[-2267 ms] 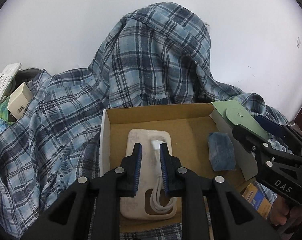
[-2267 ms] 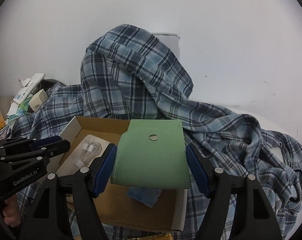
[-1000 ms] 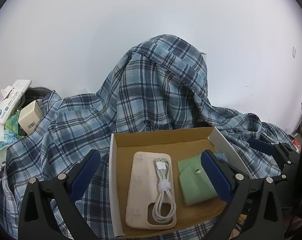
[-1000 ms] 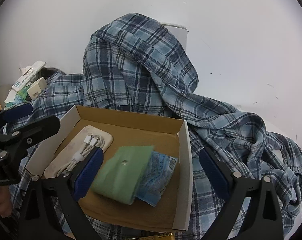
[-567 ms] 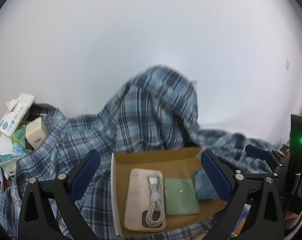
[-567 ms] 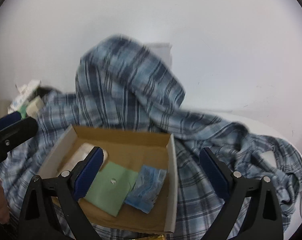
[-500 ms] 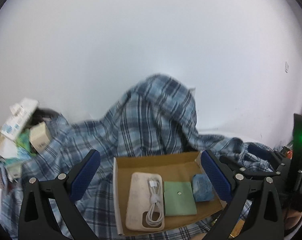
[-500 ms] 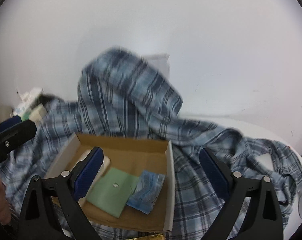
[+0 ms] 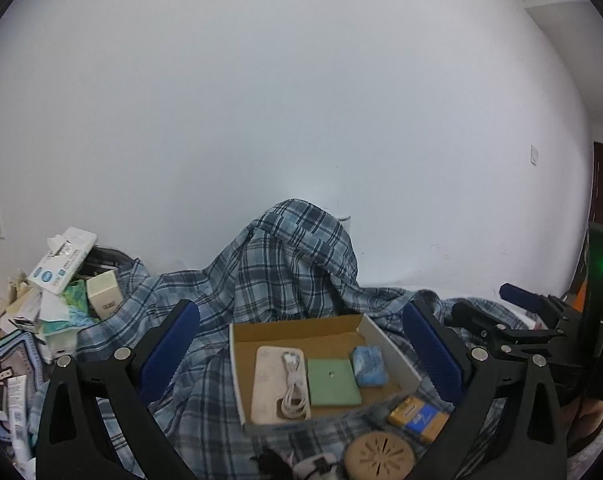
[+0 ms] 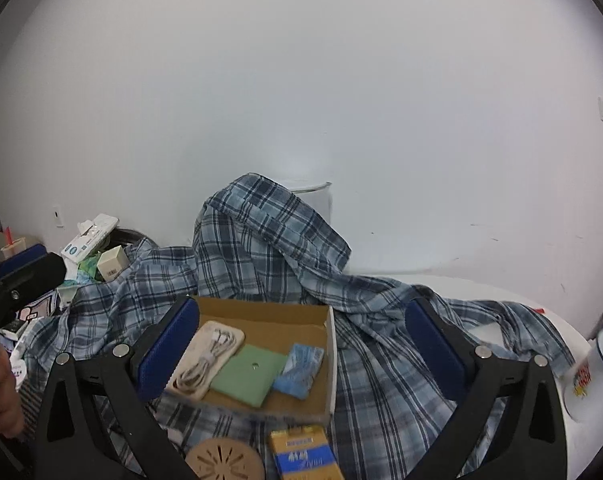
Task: Organize soft objects
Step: 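Lift both tools away from the box toward the remaining items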
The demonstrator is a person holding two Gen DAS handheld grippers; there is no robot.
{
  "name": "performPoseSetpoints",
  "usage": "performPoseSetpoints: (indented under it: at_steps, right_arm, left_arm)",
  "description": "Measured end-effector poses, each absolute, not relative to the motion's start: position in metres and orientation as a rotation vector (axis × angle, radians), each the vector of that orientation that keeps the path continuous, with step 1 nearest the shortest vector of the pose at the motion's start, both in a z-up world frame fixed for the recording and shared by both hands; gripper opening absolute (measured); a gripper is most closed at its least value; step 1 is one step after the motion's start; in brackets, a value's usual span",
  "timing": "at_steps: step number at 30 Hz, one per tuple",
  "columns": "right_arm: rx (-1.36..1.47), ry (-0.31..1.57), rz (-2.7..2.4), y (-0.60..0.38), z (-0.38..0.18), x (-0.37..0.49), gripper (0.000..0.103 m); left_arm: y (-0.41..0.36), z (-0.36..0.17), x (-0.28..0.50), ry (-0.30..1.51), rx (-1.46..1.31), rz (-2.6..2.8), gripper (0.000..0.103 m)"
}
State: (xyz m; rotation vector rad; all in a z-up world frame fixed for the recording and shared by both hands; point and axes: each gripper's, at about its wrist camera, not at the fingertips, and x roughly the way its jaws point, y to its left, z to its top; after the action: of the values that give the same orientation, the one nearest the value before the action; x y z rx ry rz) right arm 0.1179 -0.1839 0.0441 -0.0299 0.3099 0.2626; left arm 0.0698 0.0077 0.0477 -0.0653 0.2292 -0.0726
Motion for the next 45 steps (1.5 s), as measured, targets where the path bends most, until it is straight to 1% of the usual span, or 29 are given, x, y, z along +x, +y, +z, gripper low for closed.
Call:
performPoseSetpoints:
  at_steps: [8, 13, 18, 23, 28, 41, 43, 45]
  right_arm:
    - [-0.039, 0.312, 0.21, -0.185, 0.017, 0.081, 0.102]
    - [-0.058, 0.312, 0.19, -0.181, 0.0, 0.062, 0.102]
    - [-0.07, 0.333, 0.22, -0.175, -0.019, 0.058, 0.102]
    - [-0.094, 0.343, 0.219, -0.17, -0.034, 0.059, 0.102]
    - [-0.086, 0.37, 0.234, -0.171, -0.037, 0.064, 0.102]
    - [-0.086, 0.426, 0.287, -0.168, -0.042, 0.072, 0.102]
    - [-0.079, 0.472, 0.329, -0.167, -0.043, 0.077, 0.102]
    - [-0.069, 0.569, 0.399, -0.162, -0.048, 0.088, 0.102]
  left_arm:
    - [0.001, 0.013, 0.047, 0.292, 0.01, -0.072, 0.103]
    - [0.006, -0.015, 0.05, 0.35, -0.033, -0.074, 0.103]
    - [0.009, -0.039, 0.048, 0.37, -0.054, -0.057, 0.103]
    - [0.015, -0.042, 0.049, 0.368, -0.09, -0.066, 0.103]
    - [0.022, -0.045, 0.052, 0.385, -0.128, -0.064, 0.103]
    - [0.014, -0.048, 0.058, 0.417, -0.092, -0.061, 0.103]
    - [0.016, -0.049, 0.06, 0.429, -0.104, -0.059, 0.103]
    - [0.018, -0.049, 0.06, 0.432, -0.115, -0.058, 0.103]
